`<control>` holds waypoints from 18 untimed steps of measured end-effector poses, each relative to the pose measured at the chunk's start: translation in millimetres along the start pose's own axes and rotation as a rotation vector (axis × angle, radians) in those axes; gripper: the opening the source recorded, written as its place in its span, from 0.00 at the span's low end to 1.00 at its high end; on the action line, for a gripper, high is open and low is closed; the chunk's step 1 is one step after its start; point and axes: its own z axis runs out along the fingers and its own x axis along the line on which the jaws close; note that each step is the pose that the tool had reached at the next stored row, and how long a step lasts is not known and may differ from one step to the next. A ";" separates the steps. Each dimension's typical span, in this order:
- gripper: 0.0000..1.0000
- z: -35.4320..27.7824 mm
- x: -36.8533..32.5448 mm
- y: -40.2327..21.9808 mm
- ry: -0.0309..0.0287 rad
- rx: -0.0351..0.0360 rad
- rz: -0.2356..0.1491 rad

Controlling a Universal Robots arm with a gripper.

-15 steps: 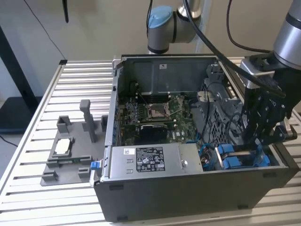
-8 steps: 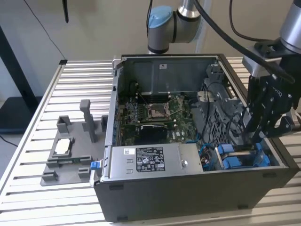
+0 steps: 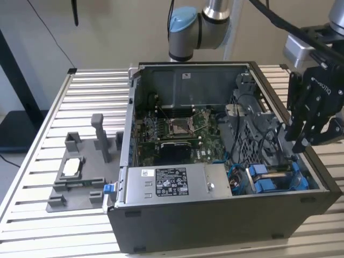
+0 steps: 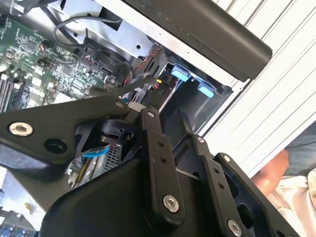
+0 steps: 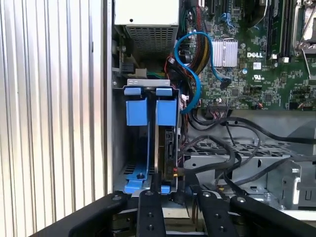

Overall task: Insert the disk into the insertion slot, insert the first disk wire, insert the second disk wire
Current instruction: 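Insert the first disk wire, then insert the second disk wire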

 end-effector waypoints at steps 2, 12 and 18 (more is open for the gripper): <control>0.33 -4.9 -1.6 -0.1 0.0000 0.0000 0.000; 0.33 -7.8 -11.7 -3.6 -0.0155 0.0008 0.000; 0.33 -7.8 -15.7 -8.7 -0.0408 0.0019 0.001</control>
